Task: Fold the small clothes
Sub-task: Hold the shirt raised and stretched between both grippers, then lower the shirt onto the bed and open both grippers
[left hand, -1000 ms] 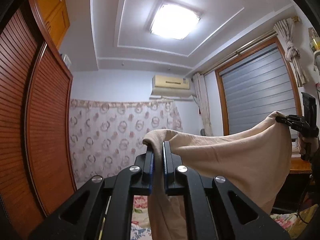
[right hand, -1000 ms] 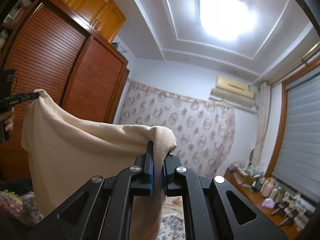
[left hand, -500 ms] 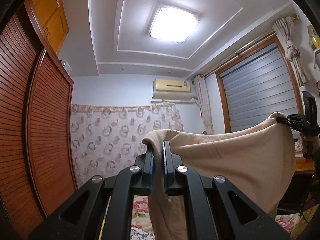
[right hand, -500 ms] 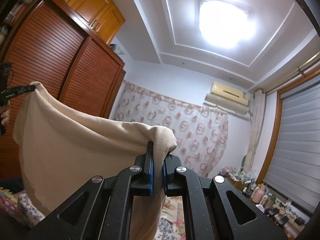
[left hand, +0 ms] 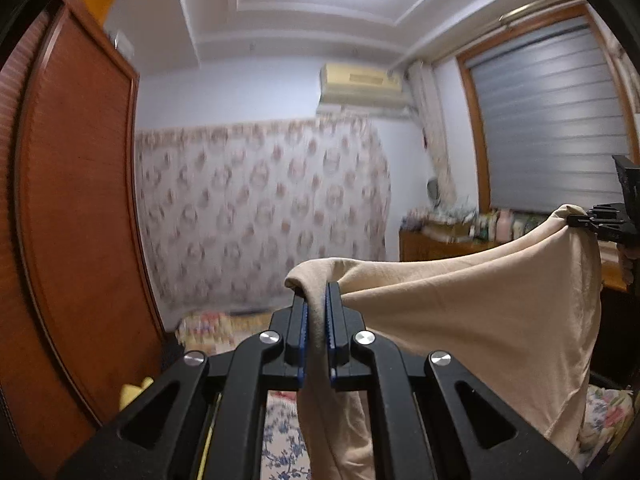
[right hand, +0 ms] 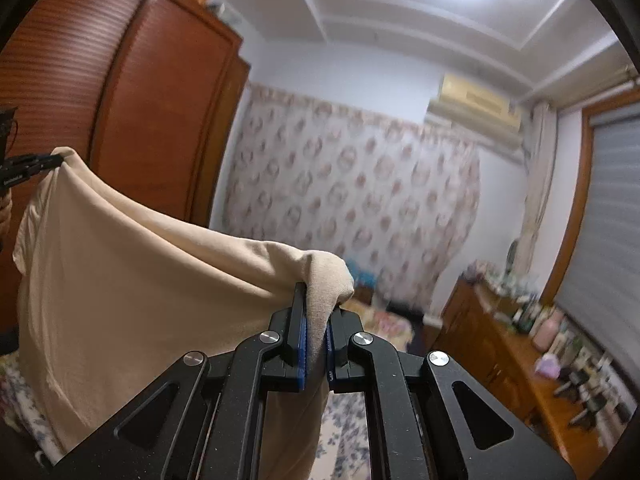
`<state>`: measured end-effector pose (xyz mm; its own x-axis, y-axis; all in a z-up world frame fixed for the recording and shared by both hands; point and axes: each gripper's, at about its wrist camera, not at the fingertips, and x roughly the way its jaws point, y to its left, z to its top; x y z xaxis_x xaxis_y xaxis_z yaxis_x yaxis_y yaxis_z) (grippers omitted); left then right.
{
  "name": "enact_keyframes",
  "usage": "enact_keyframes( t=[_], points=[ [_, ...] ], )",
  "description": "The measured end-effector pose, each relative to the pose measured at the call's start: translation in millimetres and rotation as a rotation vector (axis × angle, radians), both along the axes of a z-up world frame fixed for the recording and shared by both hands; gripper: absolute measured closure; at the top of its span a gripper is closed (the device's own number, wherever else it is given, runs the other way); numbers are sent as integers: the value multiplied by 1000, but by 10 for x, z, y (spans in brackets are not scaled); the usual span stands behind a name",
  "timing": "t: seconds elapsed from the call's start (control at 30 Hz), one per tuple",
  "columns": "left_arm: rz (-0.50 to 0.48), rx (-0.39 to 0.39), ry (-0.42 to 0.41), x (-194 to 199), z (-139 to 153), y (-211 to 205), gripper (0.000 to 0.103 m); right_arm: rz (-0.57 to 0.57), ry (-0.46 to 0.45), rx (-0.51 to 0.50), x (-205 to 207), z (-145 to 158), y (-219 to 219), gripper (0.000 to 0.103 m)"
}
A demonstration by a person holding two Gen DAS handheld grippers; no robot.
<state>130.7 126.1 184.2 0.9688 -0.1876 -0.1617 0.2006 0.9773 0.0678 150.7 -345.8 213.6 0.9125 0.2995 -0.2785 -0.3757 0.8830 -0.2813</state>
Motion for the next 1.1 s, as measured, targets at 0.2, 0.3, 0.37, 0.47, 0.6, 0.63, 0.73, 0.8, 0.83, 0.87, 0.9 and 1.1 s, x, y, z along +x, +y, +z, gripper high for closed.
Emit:
enact_keyframes(
  t=[0.2,0.3,0.37,0.47,0.6,0.63,0.73,0.8,0.83,0.87,0.9,1.1],
  points=[
    [24,6,142,1016,-583,-43,98,-28,121,-18,974,-617,98,99],
    [27,7,218,1471,-875,-105,98,-45,192,-38,1440,-926,142,99],
    [28,7,259,1707,-1066,-141,98,-56,234,-60,1711,-1127,162,99],
    [22,1,332,2026,-1354,-179,98,-71,315,-74,2099,-1469,154,99],
    [10,14,422,2301,-1709,-261,98,-82,409,-100,2437,-1919,122,99],
    [11,19,442,2347,-1789,-285,98,-83,429,-104,2508,-2011,114,99],
    [18,40,481,2464,-1955,-352,97,-94,486,-115,2693,-2306,102,98],
    [19,48,506,2530,-2030,-386,96,-103,510,-122,2823,-2434,124,98],
    [21,51,517,2553,-2065,-406,96,-107,520,-123,2866,-2492,132,98],
    [28,55,532,2586,-2114,-418,96,-113,529,-123,2894,-2552,136,98],
    [31,57,542,2587,-2138,-434,96,-116,534,-124,2914,-2580,142,98],
    [8,31,601,2494,-2206,-387,84,-144,570,-132,3042,-2768,181,98]
  ],
)
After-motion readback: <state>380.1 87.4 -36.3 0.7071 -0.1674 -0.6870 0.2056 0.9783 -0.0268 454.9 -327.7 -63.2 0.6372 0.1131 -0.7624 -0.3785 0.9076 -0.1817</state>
